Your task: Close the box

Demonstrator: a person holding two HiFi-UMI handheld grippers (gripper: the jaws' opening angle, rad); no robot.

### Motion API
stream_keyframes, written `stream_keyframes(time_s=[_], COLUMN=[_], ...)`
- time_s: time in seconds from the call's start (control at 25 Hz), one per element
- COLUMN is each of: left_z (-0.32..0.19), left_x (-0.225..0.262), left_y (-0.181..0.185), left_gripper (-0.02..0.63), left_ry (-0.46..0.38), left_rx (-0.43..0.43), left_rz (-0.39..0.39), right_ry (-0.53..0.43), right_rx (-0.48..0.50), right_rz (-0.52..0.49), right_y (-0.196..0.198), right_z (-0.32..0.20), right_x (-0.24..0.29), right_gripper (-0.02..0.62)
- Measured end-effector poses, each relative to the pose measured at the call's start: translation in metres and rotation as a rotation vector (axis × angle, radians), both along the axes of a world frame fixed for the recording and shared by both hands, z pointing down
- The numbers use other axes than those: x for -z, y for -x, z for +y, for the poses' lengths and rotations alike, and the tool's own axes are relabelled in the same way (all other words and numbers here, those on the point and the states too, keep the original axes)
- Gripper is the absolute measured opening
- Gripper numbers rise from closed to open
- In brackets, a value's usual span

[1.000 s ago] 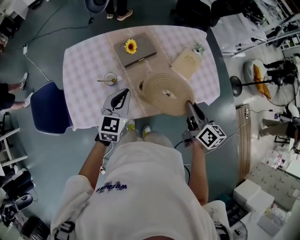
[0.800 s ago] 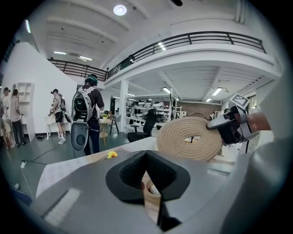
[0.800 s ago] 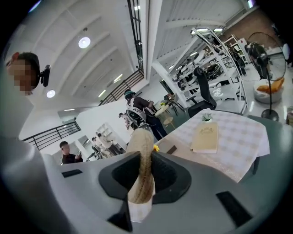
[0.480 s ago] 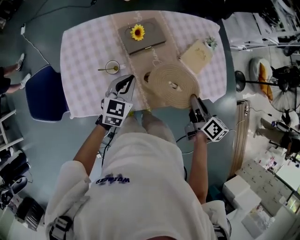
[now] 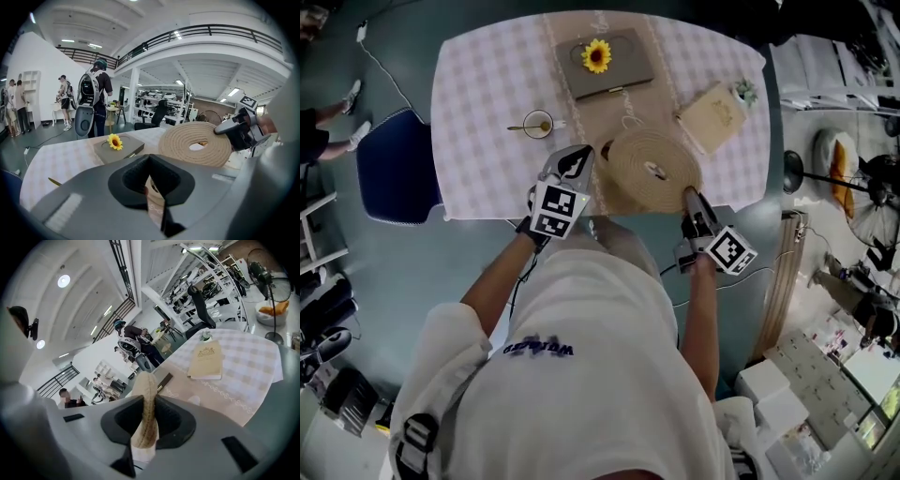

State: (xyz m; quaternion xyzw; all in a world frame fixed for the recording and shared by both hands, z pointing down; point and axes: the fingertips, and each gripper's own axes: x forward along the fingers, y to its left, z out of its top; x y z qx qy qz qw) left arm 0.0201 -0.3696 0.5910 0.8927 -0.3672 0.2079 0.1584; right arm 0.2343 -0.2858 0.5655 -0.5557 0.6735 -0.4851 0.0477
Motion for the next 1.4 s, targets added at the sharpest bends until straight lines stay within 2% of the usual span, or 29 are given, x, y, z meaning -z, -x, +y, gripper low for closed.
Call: stream_keyframes(time_s=[0.48, 0.8, 1.16, 1.4], left_z=[-0.011, -0.012, -0.007, -0.011], left_x=[-0.042, -0.07, -0.091, -0.094], left_y=[-0.006, -0.006, -0.013, -0.027], left_gripper=[0.002, 0.002, 0.002, 0.002], left_ry=[0.054, 0.09, 0.117, 0.119], left_rx=[0.026, 0.03, -0.004, -0.027], left_rz=[-0.052, -0.08, -0.158, -0.163], right_ry=[0.084, 0.127, 0.162, 0.179], right_rx=[0.061, 0.096, 0.109, 0.126], right_rz=[-0.019, -0.051, -0.074, -0.094], right_y=[-0.009, 0.001, 0.002, 0.006], right_z=[-0.023, -0.029, -0.03, -0.034], right_x=[-0.049, -0.077, -0.095, -0.103], right_gripper=[0.071, 0.069, 0.071, 0.071])
